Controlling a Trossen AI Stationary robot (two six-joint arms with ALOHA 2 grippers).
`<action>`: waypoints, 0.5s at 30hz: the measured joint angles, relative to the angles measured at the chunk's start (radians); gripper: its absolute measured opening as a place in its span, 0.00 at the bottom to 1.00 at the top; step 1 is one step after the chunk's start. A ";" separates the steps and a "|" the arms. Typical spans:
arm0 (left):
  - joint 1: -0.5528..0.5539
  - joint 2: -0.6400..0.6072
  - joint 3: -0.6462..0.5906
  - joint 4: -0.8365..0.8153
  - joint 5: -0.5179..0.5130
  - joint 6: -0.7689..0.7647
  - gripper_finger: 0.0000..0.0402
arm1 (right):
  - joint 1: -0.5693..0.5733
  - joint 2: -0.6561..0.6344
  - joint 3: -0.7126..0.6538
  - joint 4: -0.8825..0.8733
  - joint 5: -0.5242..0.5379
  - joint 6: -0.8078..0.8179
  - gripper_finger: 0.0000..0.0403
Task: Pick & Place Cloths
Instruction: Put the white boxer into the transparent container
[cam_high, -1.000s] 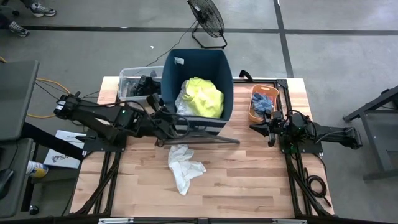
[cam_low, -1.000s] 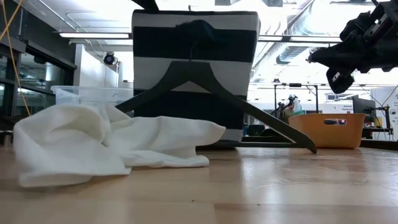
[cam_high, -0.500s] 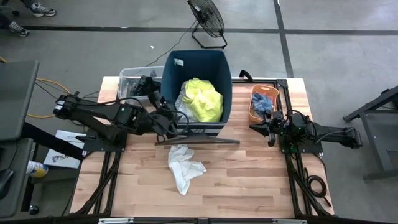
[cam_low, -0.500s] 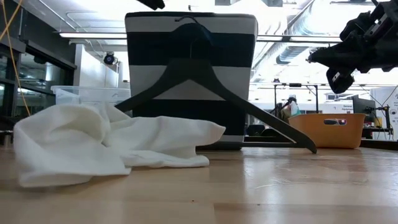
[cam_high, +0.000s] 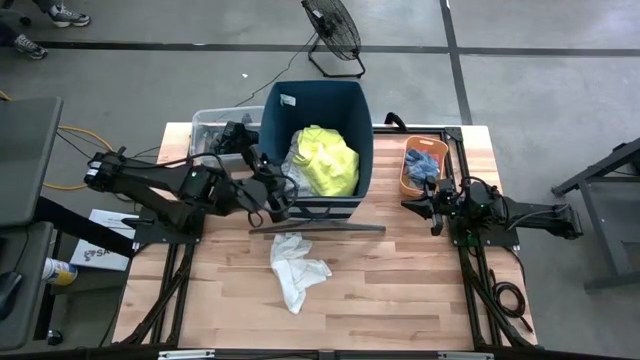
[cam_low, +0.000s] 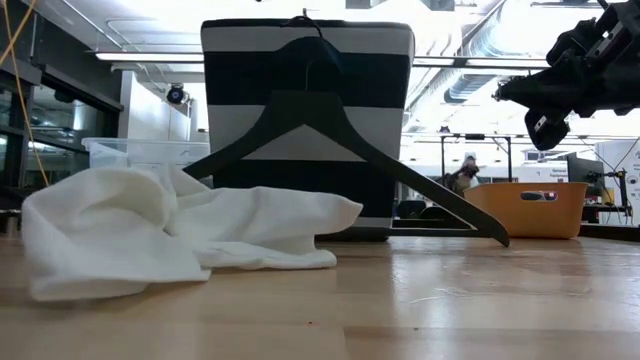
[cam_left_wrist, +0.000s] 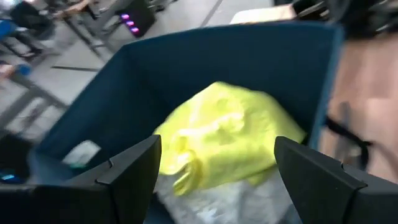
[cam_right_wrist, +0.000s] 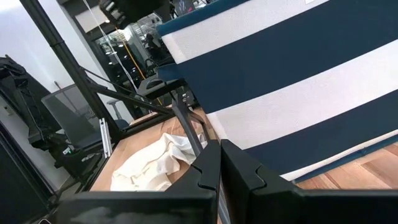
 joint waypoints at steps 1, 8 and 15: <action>0.000 -0.004 0.000 0.012 0.024 -0.003 0.76 | 0.000 0.000 0.000 0.000 0.000 0.000 0.01; -0.012 -0.033 0.000 0.094 0.260 -0.040 0.76 | 0.000 0.000 0.000 0.000 0.000 0.000 0.01; -0.083 -0.039 0.000 0.094 0.297 -0.042 0.76 | 0.000 0.000 0.000 0.000 0.000 0.000 0.01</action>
